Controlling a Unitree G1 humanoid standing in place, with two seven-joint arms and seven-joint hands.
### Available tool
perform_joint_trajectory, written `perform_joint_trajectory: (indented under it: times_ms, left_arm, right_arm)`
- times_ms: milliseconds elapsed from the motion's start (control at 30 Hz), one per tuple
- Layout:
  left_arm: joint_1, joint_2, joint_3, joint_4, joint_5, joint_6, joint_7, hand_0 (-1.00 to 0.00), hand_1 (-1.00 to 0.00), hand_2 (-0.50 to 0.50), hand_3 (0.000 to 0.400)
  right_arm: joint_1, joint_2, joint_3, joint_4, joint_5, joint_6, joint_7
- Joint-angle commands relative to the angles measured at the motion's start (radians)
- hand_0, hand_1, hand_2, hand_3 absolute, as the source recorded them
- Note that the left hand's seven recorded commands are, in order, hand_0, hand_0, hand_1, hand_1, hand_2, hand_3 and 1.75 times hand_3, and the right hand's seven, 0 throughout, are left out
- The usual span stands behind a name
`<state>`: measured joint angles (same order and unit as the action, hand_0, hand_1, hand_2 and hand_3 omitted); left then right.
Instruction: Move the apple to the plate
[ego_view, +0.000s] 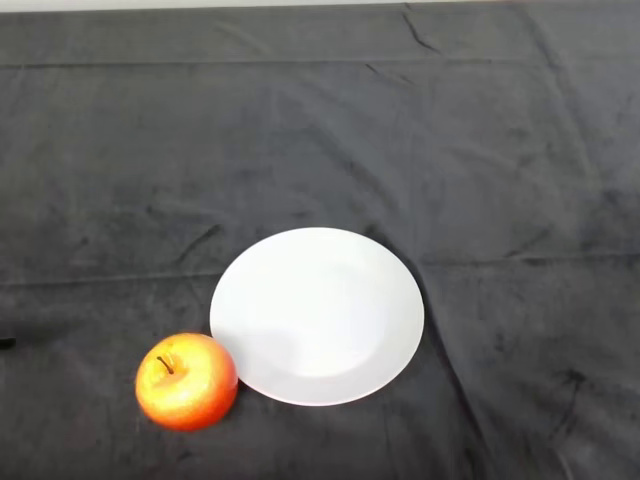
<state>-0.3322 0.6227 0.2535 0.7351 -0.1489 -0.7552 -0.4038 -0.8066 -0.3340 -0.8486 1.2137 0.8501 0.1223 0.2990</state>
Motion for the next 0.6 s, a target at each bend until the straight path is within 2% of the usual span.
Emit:
perform_joint_trajectory:
  times_ms: [33,167,367,600]
  left_arm:
    - [0.085,0.006,-0.038,-0.044,-0.014,0.007,-0.031,0.00,0.00,0.00,0.000]
    - [0.140,0.013,-0.057,-0.134,-0.028,0.013,-0.076,0.00,0.00,0.00,0.000]
    - [0.175,0.023,-0.087,-0.209,-0.033,0.038,-0.123,0.00,0.00,0.00,0.000]
    - [0.216,0.033,-0.110,-0.304,-0.032,0.093,-0.146,0.00,0.00,0.00,0.000]
  right_arm:
    - [-0.025,-0.023,-0.0177,-0.017,0.0120,-0.007,0.0061]
    - [-0.024,-0.023,-0.0171,-0.019,0.0117,-0.007,0.0054]
    - [-0.023,-0.022,-0.0164,-0.021,0.0113,-0.007,0.0044]
    - [-0.022,-0.021,-0.0156,-0.024,0.0110,-0.006,0.0033]
